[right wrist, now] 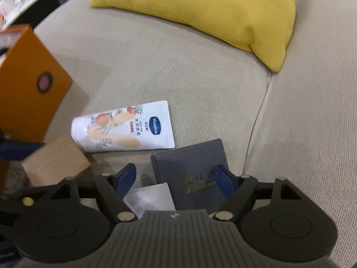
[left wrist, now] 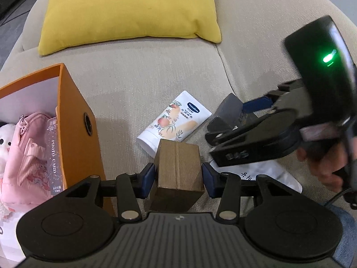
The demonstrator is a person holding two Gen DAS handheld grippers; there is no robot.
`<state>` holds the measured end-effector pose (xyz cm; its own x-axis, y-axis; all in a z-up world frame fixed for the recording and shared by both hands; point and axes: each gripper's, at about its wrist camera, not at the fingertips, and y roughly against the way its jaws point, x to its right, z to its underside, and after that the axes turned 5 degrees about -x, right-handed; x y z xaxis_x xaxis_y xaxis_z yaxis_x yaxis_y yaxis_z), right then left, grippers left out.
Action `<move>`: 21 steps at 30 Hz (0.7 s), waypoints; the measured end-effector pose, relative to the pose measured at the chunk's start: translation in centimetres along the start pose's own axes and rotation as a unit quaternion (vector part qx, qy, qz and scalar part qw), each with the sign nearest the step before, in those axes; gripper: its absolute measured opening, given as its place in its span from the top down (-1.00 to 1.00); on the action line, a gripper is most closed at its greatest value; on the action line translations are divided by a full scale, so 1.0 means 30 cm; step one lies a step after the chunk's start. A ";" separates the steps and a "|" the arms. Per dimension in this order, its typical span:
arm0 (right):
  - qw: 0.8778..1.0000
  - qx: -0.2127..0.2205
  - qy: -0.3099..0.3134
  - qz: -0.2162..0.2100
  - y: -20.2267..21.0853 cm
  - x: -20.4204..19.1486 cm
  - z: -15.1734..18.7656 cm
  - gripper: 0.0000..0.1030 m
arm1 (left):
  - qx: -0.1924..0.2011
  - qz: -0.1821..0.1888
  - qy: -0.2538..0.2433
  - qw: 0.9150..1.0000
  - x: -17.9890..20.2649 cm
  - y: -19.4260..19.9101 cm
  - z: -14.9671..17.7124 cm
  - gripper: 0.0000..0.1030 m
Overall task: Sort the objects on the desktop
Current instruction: 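Grasp the wooden block with the left tool while the right tool grasps the dark gray box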
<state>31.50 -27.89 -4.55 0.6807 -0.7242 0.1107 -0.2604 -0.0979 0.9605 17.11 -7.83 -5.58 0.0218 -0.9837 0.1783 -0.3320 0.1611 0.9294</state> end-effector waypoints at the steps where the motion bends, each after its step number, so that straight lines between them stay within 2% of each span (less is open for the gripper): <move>1: 1.000 0.003 0.012 0.017 -0.009 -0.020 0.002 -0.60 | -0.002 -0.003 -0.004 1.000 0.005 0.000 0.004 -0.02; 4: 0.997 0.009 0.042 0.063 -0.028 -0.052 0.012 -0.56 | -0.011 -0.011 -0.015 1.000 0.019 -0.001 0.012 -0.02; 6: 0.995 0.009 0.049 0.083 -0.022 -0.050 0.016 -0.33 | -0.013 -0.015 -0.020 1.000 0.026 0.001 0.021 -0.02; 11: 0.998 0.017 0.018 0.059 0.044 0.009 0.009 -0.03 | -0.016 -0.023 -0.021 0.999 0.038 -0.001 0.032 -0.02; 15: 0.999 0.015 -0.026 0.022 0.117 0.082 0.012 0.10 | -0.012 -0.020 -0.018 1.000 0.035 0.011 0.035 -0.02; 21: 0.987 0.009 -0.122 -0.101 0.194 0.222 0.010 0.18 | -0.022 -0.024 -0.021 0.999 0.043 0.005 0.039 -0.02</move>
<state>34.32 -33.50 1.71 0.5351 -0.8314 -0.1496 -0.1493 -0.2673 0.9520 15.99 -9.15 -5.59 -0.0034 -0.9926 0.1210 -0.2906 0.1168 0.9497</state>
